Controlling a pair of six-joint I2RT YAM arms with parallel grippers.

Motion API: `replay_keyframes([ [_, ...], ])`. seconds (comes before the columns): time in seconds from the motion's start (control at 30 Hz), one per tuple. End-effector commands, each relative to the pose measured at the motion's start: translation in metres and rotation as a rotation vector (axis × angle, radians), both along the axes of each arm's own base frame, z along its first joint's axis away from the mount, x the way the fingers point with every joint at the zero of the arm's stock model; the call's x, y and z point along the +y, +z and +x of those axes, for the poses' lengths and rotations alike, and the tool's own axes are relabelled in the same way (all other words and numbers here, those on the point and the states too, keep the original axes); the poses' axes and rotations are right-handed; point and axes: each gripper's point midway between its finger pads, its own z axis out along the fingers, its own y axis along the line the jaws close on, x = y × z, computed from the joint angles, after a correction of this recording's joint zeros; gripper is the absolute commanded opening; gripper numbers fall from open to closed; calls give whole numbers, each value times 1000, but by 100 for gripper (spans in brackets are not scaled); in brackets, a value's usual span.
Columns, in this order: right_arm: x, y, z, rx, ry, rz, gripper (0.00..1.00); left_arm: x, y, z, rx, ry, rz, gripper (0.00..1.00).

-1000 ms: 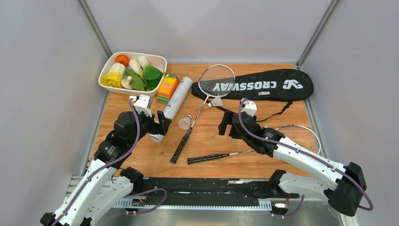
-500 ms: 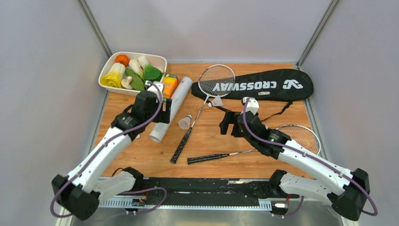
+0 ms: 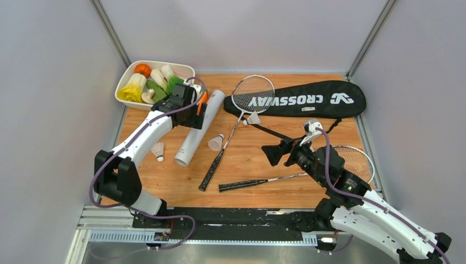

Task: Pack up the badminton gear

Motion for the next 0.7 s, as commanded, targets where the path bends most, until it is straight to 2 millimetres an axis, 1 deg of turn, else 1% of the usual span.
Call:
replay_keyframes([
  [0.0,6,25,-5,-92,56,51,100,-17,-6,22,8,-76,-13,84],
  [0.03,7,26,-5,-95,61,50,100,-17,-17,26,32,-72,3,84],
  [0.07,8,27,-6,-95,70,51,100,-17,-18,31,34,-64,14,84],
  [0.2,11,29,-9,-86,89,68,100,-23,-44,40,98,-58,21,83],
  [0.3,12,32,-11,-88,101,75,100,-21,-57,48,113,-36,45,83],
  [0.4,12,35,-12,-89,107,76,100,-18,-69,49,133,-30,69,82],
  [0.5,11,35,-13,-86,103,80,100,-17,-85,45,168,-38,85,81],
  [0.67,12,31,-12,-73,99,82,100,-16,-100,41,201,-43,88,81],
])
